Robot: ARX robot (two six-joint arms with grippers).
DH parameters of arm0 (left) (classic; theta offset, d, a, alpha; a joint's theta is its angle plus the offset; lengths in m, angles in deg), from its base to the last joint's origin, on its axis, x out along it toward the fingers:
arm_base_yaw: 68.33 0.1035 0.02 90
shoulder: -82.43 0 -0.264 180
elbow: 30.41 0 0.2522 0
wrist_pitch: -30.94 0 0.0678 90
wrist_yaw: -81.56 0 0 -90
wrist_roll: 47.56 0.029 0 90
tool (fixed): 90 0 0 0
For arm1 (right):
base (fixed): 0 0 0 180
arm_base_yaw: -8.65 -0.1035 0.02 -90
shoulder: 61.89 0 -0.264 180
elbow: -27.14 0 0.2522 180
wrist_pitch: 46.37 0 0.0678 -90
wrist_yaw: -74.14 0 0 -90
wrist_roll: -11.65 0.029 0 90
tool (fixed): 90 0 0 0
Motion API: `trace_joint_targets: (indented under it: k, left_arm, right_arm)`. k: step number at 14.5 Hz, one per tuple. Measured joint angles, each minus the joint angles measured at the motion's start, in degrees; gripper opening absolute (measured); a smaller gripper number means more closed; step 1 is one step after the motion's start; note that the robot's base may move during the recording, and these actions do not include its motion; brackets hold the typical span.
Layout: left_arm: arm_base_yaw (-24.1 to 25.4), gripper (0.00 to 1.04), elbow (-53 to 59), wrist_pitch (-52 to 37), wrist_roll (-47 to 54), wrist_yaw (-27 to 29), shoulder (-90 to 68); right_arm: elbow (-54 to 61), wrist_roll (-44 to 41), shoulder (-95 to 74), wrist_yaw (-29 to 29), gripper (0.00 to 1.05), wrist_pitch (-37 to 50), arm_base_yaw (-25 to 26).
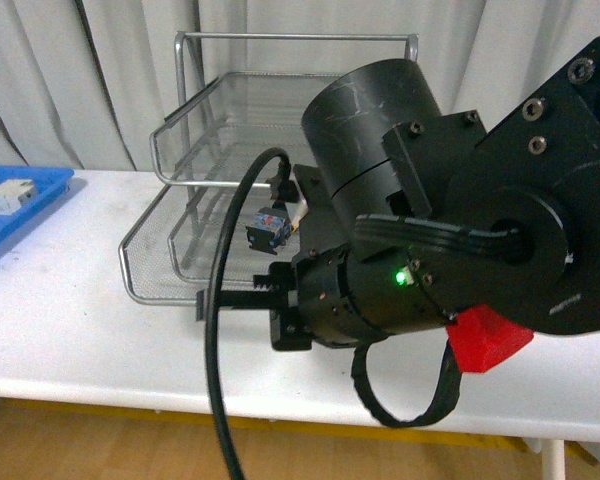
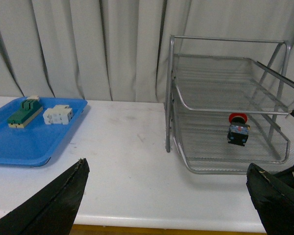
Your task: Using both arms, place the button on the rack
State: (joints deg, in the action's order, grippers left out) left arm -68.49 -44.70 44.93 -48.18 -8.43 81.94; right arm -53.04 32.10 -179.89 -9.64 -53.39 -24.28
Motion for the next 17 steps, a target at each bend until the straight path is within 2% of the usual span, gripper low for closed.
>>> trace_joint_targets:
  k: [8, 14, 17]
  left_arm:
    - [0.0, 0.98, 0.0, 0.0, 0.0, 0.0, 0.0]
    - [0.0, 0.98, 0.0, 0.0, 0.0, 0.0, 0.0]
    - [0.0, 0.98, 0.0, 0.0, 0.0, 0.0, 0.0]
  right_arm:
    - [-11.7, -2.6, -5.4, 0.5, 0.02, -4.2, 8.7]
    - [-8.7, -2.7, -0.4, 3.2, 0.02, -2.2, 6.2]
    - [-4.1, -4.1, 1.1, 6.9, 0.02, -6.8, 3.2]
